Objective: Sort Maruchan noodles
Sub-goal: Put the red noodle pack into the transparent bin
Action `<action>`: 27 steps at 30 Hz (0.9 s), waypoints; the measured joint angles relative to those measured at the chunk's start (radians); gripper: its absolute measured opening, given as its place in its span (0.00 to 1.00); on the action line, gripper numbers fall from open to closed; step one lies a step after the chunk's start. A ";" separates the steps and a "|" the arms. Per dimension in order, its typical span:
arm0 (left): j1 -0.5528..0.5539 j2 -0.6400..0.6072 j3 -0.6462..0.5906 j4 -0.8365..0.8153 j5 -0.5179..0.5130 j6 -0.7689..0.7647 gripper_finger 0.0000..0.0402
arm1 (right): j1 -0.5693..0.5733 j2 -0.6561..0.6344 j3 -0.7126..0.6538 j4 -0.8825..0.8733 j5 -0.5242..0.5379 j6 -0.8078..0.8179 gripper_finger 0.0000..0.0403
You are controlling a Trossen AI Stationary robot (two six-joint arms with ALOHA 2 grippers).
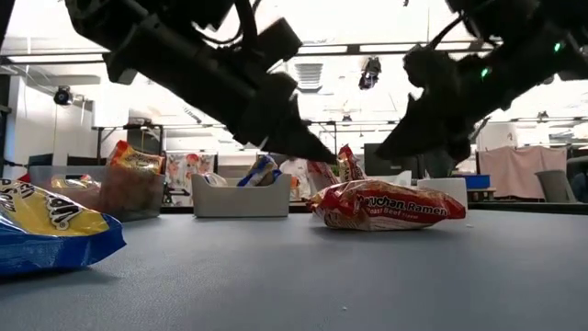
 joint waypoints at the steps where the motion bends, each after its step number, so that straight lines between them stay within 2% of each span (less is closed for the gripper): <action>1: 0.001 0.000 0.000 0.009 -0.001 0.008 0.22 | 0.000 -0.030 -0.001 -0.029 -0.034 0.016 0.02; 6: 0.006 0.015 0.000 0.050 0.011 0.024 0.22 | -0.013 -0.182 -0.001 -0.242 -0.229 0.171 0.02; 10: 0.014 0.046 0.000 0.135 0.018 0.025 0.22 | -0.015 -0.279 -0.001 -0.407 -0.261 0.299 0.02; 14: 0.030 0.063 0.000 0.160 0.021 0.026 0.22 | -0.044 -0.360 -0.002 -0.533 -0.308 0.348 0.05; 18: 0.054 0.075 0.000 0.166 0.020 0.023 0.22 | -0.087 -0.419 -0.007 -0.561 -0.361 0.345 0.14; 27: 0.080 0.112 0.000 0.203 0.053 0.014 0.22 | -0.129 -0.436 -0.010 -0.565 -0.355 0.285 0.38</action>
